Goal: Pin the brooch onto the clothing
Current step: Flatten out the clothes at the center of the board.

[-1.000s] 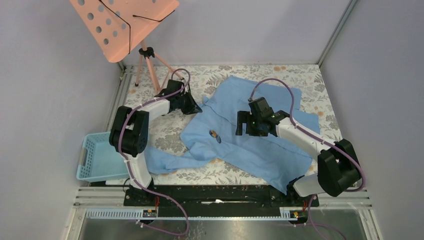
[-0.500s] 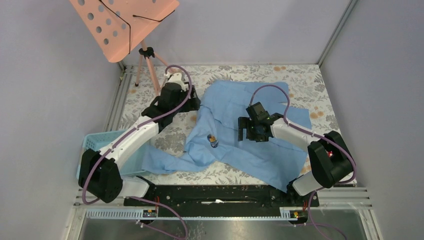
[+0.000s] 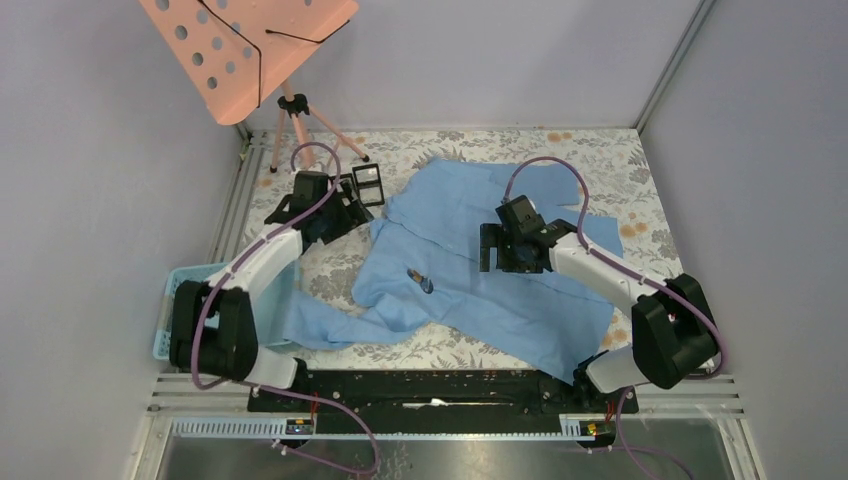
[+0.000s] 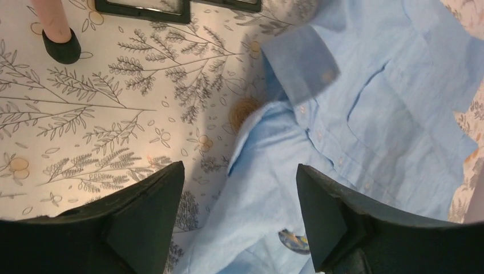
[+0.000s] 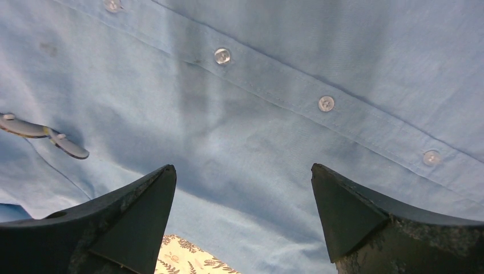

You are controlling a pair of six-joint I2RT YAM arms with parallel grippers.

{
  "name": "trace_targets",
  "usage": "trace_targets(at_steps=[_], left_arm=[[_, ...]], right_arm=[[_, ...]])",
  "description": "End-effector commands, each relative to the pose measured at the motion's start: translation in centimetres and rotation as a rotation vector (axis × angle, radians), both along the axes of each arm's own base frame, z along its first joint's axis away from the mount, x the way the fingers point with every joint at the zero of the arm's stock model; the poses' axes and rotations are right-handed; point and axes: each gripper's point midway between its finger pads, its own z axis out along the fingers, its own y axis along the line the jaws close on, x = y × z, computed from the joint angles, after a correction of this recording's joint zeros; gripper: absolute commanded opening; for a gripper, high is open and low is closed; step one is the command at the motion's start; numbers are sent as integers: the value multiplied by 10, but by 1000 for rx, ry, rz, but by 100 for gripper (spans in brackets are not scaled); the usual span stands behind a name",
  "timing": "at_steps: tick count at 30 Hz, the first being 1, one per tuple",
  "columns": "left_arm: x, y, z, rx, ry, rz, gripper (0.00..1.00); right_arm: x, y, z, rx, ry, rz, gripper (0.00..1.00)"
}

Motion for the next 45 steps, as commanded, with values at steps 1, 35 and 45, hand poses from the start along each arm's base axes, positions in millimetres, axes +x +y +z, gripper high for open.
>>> trace_targets(at_steps=[1, 35, 45], left_arm=[[28, -20, -3, -167, -2, -42, 75], [-2, -86, -75, 841, -48, -294, 0], [-23, -143, -99, 651, -4, -410, 3]], right_arm=[[11, -2, 30, -15, -78, -2, 96], [-5, -53, 40, -108, -224, -155, 95], [-10, -77, 73, -99, -371, -240, 97]])
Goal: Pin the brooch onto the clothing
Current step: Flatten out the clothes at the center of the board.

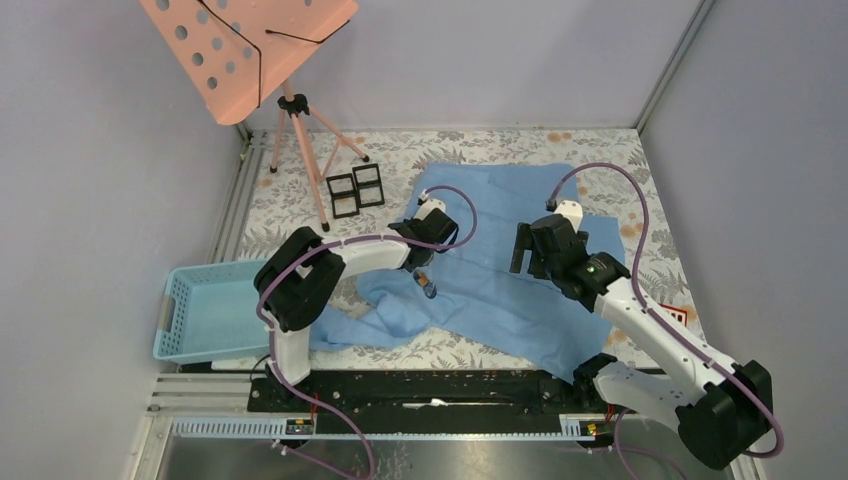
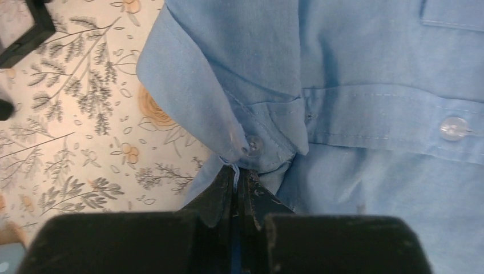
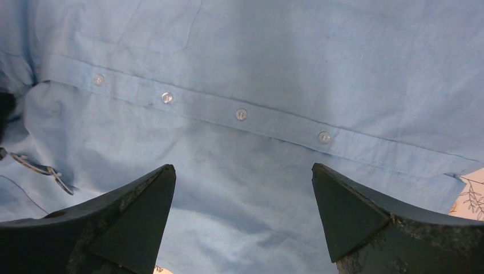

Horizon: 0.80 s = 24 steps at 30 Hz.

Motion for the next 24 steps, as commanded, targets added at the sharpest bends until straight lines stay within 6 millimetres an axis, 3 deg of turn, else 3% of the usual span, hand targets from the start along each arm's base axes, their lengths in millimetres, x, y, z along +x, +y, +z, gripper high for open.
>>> trace_targets(at_steps=[1, 4, 6, 9, 12, 17, 21, 24], left_arm=[[-5, -41, 2, -169, 51, -34, 8], [-10, -51, 4, -213, 79, -50, 29], [-10, -51, 16, -224, 70, -40, 44], [-8, -46, 52, -262, 19, -34, 70], [-7, -44, 93, -331, -19, -55, 82], [-2, -25, 132, -452, -22, -62, 92], [5, -7, 129, -530, 0, -47, 92], [16, 11, 115, -577, 20, 23, 85]], right_arm=[[2, -12, 13, -22, -63, -59, 97], [0, -14, 16, -30, -61, -58, 97], [0, -13, 17, -28, -60, -54, 97], [-1, -13, 18, -23, -65, -50, 98], [-1, -12, 19, -22, -63, -41, 98], [0, -11, 21, -28, -63, -23, 98], [0, -11, 19, -43, -59, -15, 98], [1, -11, 17, -52, -52, -8, 98]])
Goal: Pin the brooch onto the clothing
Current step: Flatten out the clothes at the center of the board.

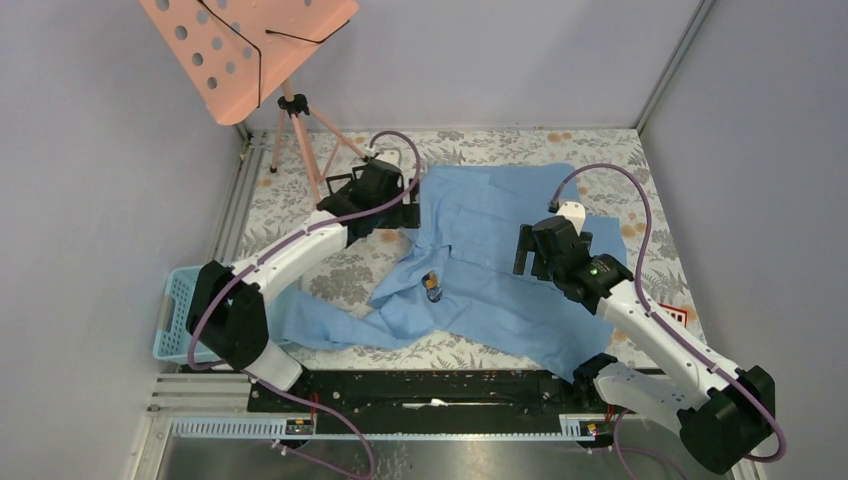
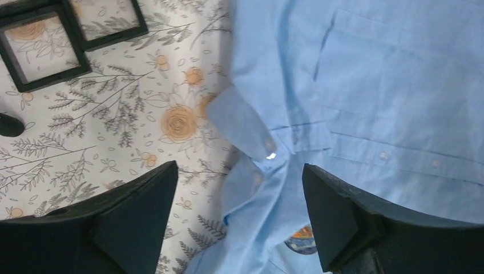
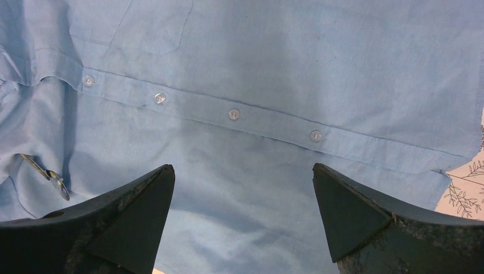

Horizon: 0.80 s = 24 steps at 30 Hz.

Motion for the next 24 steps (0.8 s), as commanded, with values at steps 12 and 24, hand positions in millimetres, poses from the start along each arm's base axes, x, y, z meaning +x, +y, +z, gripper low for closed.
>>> trace_targets(at_steps=[12, 24], left_arm=[[38, 26, -80, -203, 141, 79, 51], [36, 31, -116, -179, 193, 103, 45]], right_arm=[[4, -1, 13, -26, -28, 19, 98], [2, -4, 19, -35, -39, 21, 99]])
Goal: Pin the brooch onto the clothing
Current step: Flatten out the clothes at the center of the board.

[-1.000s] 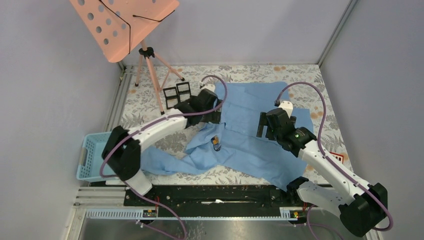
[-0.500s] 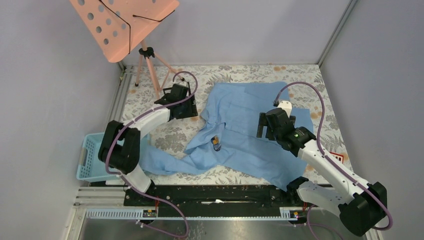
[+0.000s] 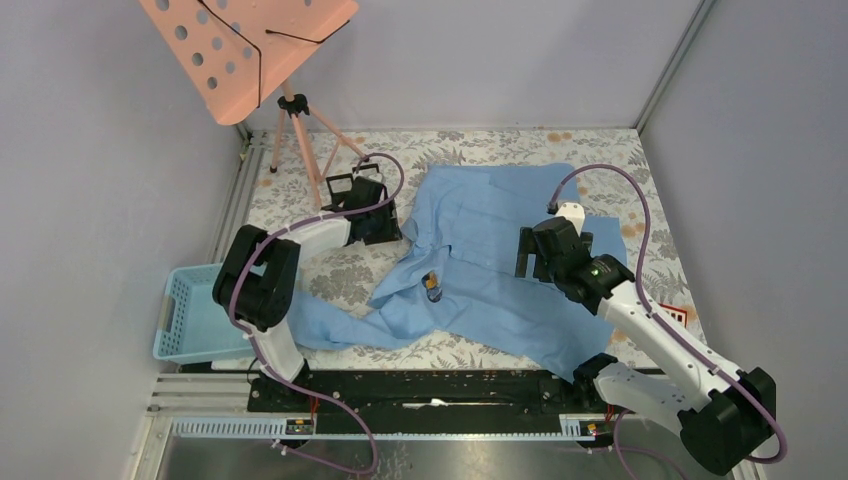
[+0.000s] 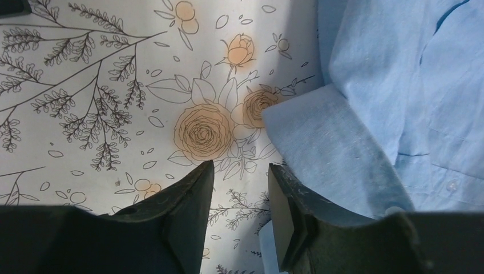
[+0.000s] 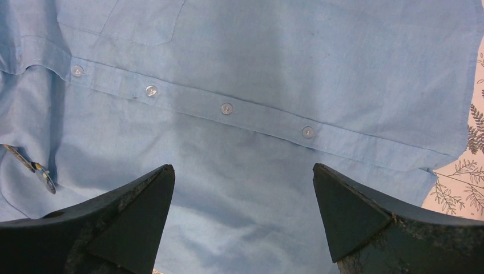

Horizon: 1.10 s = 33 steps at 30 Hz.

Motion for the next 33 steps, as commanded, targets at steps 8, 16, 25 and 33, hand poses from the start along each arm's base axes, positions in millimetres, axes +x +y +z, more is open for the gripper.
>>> trace_targets(at_steps=[8, 16, 25, 33], left_arm=[[23, -21, 4, -79, -120, -93, 51], [36, -40, 22, -155, -242, -184, 54], [35, -74, 13, -198, -246, -280, 54], [35, -95, 19, -271, -266, -311, 49]], right_arm=[[7, 1, 24, 7, -61, 4, 98], [6, 1, 23, -4, -58, 15, 99], [6, -1, 17, -28, -38, 20, 99], [6, -2, 18, -42, -38, 24, 99]])
